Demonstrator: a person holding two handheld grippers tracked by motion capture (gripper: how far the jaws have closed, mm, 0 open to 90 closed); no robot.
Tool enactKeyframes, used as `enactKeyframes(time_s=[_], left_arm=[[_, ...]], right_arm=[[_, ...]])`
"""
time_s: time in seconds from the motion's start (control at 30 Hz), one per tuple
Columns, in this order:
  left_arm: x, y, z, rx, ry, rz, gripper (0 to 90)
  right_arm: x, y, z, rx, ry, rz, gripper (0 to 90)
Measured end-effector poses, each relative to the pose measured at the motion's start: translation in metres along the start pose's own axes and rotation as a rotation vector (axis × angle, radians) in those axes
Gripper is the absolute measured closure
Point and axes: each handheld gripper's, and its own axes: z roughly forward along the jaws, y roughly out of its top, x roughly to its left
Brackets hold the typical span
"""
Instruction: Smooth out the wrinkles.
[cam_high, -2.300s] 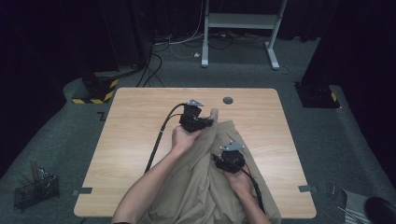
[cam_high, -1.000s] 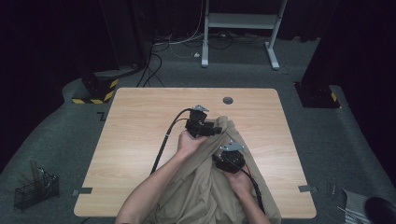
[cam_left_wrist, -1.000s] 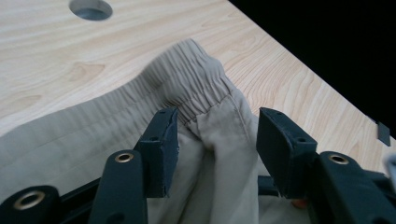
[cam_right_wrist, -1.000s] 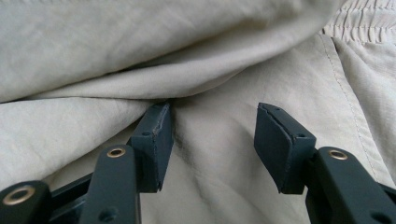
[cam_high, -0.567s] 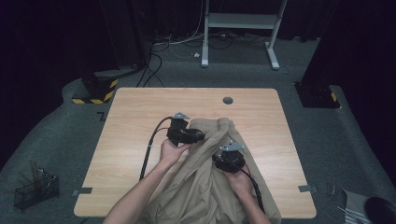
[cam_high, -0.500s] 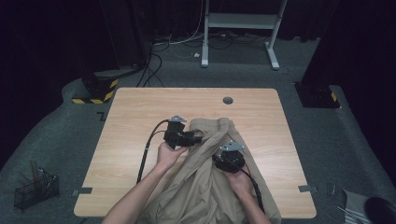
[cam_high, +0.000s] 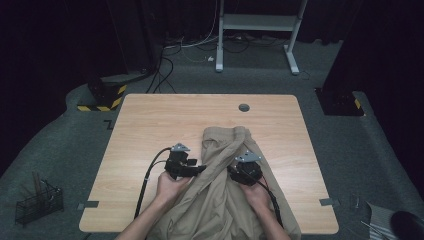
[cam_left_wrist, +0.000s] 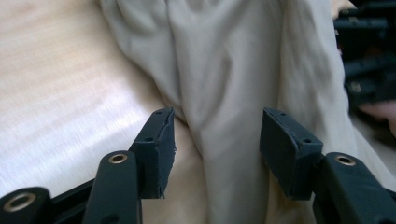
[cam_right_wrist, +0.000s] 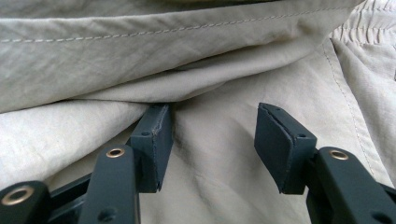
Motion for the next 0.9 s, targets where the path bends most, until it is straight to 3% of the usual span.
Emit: enactKeyframes(time_s=[0.2,0.33,0.6,0.67,0.77,0.9], left_arm=[[-0.010,-0.017,-0.005,-0.010,-0.050,-0.010,45.6],[-0.015,-0.024,-0.002,0.000,-0.052,-0.008,45.7],[-0.018,-0.035,-0.001,-0.009,-0.085,-0.056,45.7],[-0.021,-0.037,-0.002,-0.008,-0.102,-0.053,45.6],[-0.026,-0.037,-0.007,-0.021,-0.139,-0.055,44.9],[-0.036,-0.039,-0.013,-0.040,-0.163,-0.029,42.5]], right_arm=[[-0.001,0.000,0.000,0.001,0.003,0.004,46.3],[0.000,0.000,0.000,0.001,0.002,0.002,46.3],[0.001,0.000,0.000,-0.001,-0.004,-0.008,45.8],[0.000,0.000,0.000,0.001,0.001,-0.001,45.8],[-0.005,0.000,0.000,0.005,0.046,0.029,43.0],[-0.003,0.001,-0.005,0.028,0.032,0.007,42.2]])
